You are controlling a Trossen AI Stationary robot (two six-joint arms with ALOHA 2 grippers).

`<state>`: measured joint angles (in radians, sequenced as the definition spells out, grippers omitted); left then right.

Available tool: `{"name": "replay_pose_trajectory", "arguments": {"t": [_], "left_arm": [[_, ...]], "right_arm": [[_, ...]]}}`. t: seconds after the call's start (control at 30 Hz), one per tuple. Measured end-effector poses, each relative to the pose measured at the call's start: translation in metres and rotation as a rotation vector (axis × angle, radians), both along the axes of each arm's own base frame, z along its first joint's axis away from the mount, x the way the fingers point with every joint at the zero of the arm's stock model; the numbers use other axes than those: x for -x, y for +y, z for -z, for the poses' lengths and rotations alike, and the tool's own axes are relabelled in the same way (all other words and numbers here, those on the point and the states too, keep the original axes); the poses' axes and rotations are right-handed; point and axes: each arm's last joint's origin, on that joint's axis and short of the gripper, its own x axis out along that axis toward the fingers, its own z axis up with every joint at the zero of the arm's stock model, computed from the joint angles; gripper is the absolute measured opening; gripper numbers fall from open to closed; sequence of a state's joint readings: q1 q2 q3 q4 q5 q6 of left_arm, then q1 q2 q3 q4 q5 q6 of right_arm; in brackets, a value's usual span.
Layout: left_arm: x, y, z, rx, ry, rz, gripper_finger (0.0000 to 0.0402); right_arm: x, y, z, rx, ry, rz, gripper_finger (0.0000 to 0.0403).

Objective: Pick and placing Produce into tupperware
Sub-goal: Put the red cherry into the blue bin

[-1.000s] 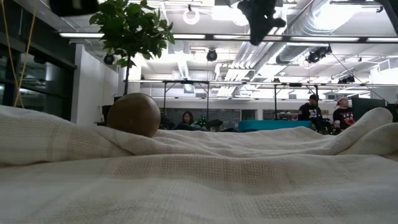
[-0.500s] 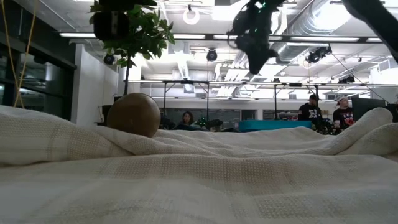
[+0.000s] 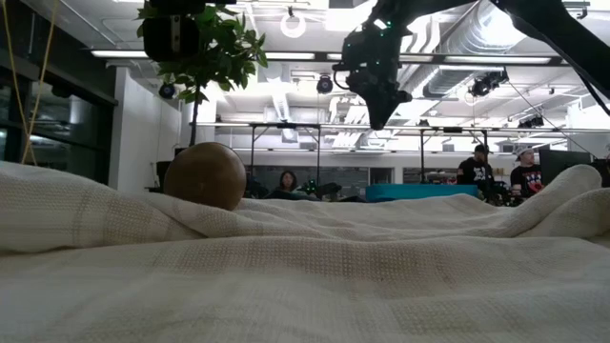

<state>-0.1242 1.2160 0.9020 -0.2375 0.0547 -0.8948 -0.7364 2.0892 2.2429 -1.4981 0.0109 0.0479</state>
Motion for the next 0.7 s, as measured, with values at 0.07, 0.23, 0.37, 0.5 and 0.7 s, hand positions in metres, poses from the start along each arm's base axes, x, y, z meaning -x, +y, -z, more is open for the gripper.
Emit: {"name": "replay_pose_trajectory", "arguments": {"t": [0.07, 0.23, 0.37, 0.5, 0.7], "left_arm": [[0.000, 0.000, 0.000, -0.001, 0.001, 0.000, 0.0040], [0.000, 0.000, 0.000, -0.001, 0.001, 0.000, 0.0040], [0.000, 0.000, 0.000, -0.001, 0.001, -0.001, 0.0040], [0.000, 0.000, 0.000, -0.002, 0.001, -0.012, 0.0040], [0.000, 0.000, 0.000, 0.007, 0.003, -0.021, 0.0040]], "right_arm": [[0.000, 0.000, 0.000, -0.003, 0.004, 0.000, 0.0083], [0.001, 0.000, 0.000, -0.005, 0.013, -0.001, 0.0083], [0.001, 0.000, 0.004, -0.009, 0.019, -0.001, 0.0083], [0.004, 0.003, 0.029, -0.065, 0.087, -0.012, 0.0083], [0.020, 0.020, 0.055, -0.063, 0.099, -0.025, 0.0083]]}}
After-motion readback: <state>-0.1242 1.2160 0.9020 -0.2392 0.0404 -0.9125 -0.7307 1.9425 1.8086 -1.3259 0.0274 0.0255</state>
